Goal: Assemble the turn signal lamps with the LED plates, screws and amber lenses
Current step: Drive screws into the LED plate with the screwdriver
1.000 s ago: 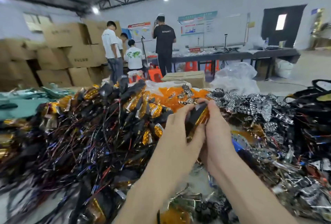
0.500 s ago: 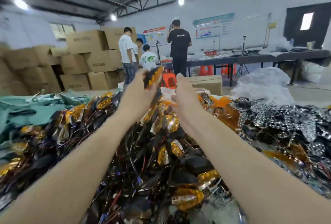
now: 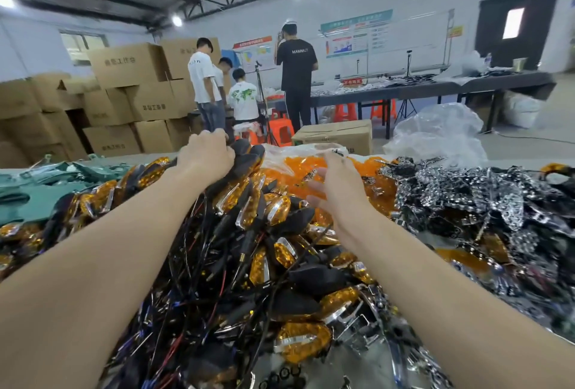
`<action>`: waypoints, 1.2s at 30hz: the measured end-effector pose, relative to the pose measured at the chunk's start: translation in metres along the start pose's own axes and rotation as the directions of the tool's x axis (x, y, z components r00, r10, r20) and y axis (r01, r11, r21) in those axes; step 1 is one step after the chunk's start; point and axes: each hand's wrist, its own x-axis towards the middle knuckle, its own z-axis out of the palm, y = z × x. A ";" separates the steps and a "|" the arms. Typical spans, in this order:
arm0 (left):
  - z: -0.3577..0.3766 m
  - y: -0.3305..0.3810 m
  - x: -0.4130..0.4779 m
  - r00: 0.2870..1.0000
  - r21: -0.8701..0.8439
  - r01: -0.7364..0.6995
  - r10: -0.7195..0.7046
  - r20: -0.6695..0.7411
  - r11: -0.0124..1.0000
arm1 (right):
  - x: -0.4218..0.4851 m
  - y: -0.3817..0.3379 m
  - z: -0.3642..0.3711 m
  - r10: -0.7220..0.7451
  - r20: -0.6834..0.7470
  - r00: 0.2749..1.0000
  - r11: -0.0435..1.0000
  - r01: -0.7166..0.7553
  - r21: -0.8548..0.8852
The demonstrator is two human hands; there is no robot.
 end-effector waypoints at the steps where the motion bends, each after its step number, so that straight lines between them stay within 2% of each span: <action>1: -0.004 0.003 -0.006 1.000 -0.052 -0.002 0.000 -0.032 0.999 | -0.004 -0.001 -0.005 -0.007 -0.007 1.000 1.000 0.007 0.002; 3: -0.011 0.017 -0.022 0.995 -0.208 -0.048 0.028 -0.099 0.977 | -0.014 -0.003 -0.017 -0.022 -0.017 1.000 1.000 0.022 0.016; 6: -0.012 0.058 -0.066 0.982 -0.475 -0.181 0.131 -0.137 0.861 | -0.035 -0.007 -0.048 -0.051 -0.076 0.996 0.997 0.055 0.050; 9: 0.000 0.103 -0.135 0.956 -0.658 -0.234 0.291 -0.024 0.715 | -0.060 -0.003 -0.096 -0.089 -0.197 0.976 0.987 0.112 0.111; 12: 0.028 0.137 -0.221 0.859 -0.738 -0.321 0.511 0.038 0.594 | -0.090 0.011 -0.155 -0.113 -0.353 0.929 0.982 0.158 0.104; 15: 0.062 0.159 -0.305 0.777 -0.657 -0.472 0.630 0.004 0.587 | -0.120 0.031 -0.207 -0.162 -0.472 0.866 0.986 0.164 -0.038; 18: 0.081 0.173 -0.368 0.747 -0.580 -0.556 0.663 -0.036 0.595 | -0.146 0.050 -0.240 -0.223 -0.532 0.817 0.975 0.183 -0.128; 23: 0.103 0.188 -0.400 0.705 -0.438 -0.660 0.705 -0.078 0.611 | -0.174 0.079 -0.262 -0.371 -0.498 0.784 0.912 0.207 -0.355; 28: 0.114 0.182 -0.369 0.715 -0.276 -0.688 0.693 -0.096 0.671 | -0.176 0.091 -0.273 -0.529 -0.304 0.792 0.681 0.182 -0.710; 31: 0.121 0.177 -0.341 0.755 -0.256 -0.642 0.655 -0.046 0.722 | -0.170 0.094 -0.276 -0.602 -0.192 0.775 0.460 0.140 -0.877; 33: 0.125 0.175 -0.329 0.762 -0.244 -0.635 0.647 -0.040 0.733 | -0.167 0.096 -0.278 -0.571 -0.162 0.805 0.368 0.075 -0.927; 36: 0.131 0.178 -0.321 0.750 -0.211 -0.657 0.654 -0.093 0.724 | -0.163 0.098 -0.279 -0.503 -0.143 0.852 0.307 0.022 -0.951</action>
